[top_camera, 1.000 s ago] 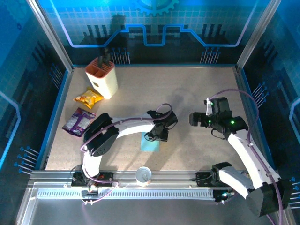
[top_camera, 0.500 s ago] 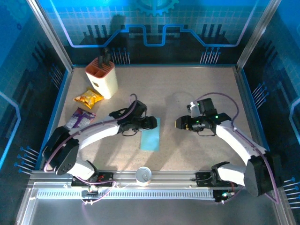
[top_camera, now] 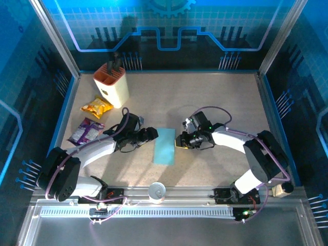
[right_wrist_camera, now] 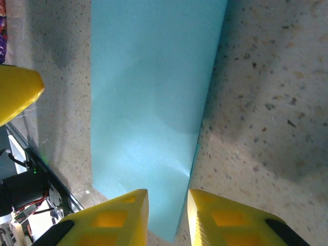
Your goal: Fold a paper plane with a square sheet of paper (fold left side to right side)
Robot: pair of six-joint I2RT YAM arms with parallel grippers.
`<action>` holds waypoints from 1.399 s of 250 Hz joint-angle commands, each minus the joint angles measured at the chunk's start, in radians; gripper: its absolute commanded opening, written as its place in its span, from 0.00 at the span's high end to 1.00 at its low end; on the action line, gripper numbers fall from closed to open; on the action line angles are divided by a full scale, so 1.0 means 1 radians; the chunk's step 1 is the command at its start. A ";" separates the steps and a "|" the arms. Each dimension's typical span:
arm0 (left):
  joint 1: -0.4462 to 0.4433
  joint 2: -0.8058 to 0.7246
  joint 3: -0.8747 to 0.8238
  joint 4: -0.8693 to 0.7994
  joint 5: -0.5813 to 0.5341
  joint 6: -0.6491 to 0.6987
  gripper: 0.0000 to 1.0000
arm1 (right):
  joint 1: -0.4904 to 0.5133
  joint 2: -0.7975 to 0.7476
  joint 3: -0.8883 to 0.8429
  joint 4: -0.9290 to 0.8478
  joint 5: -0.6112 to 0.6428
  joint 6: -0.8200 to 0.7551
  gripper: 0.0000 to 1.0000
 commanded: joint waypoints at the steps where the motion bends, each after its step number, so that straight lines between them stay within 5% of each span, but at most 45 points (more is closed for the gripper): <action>1: 0.005 0.043 -0.004 0.015 0.072 0.013 0.30 | 0.016 0.018 0.029 0.050 -0.013 0.027 0.72; 137: -0.005 0.253 0.040 0.108 0.180 0.037 0.51 | 0.015 0.003 0.028 0.025 0.008 0.010 0.72; 285: -0.017 0.234 0.053 0.099 0.167 0.040 0.89 | -0.017 -0.087 0.026 -0.059 0.050 -0.102 0.74; 350: -0.030 0.264 0.112 0.095 0.167 0.013 0.96 | -0.023 -0.173 0.004 -0.086 0.057 -0.200 0.75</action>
